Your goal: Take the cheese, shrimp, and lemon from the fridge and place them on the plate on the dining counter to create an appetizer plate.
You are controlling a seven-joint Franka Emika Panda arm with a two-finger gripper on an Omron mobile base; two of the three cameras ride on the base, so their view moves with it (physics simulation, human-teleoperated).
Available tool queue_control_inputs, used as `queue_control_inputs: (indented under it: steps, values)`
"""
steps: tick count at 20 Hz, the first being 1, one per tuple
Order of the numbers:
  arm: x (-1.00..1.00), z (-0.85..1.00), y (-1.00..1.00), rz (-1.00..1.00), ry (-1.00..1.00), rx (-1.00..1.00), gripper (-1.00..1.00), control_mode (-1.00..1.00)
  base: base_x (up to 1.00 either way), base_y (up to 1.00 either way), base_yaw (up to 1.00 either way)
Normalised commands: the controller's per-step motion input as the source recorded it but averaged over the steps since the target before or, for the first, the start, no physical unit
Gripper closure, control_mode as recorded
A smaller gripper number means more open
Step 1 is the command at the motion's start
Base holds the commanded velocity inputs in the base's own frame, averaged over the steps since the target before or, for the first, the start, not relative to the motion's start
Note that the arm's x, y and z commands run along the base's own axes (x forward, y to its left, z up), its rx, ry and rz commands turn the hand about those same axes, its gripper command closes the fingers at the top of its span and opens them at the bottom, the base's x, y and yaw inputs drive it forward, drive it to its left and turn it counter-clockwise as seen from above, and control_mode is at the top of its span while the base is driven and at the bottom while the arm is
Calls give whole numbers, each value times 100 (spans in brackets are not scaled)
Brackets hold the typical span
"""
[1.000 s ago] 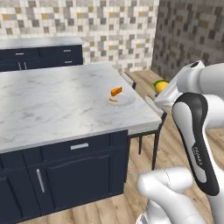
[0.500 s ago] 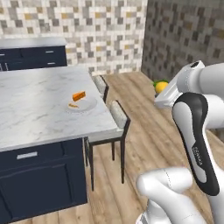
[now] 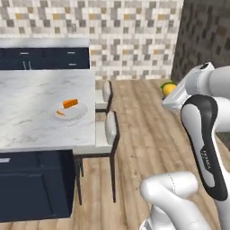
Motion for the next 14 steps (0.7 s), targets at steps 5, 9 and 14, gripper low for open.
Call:
queue_control_inputs:
  steps: [5, 9, 14]
  values:
    - [0, 0, 0, 0, 0, 0, 100, 100, 94, -67, 58]
    - [0, 0, 0, 0, 0, 0, 100, 100, 72, -76, 58]
    - [0, 0, 0, 0, 0, 0, 100, 100, 40, -84, 61]
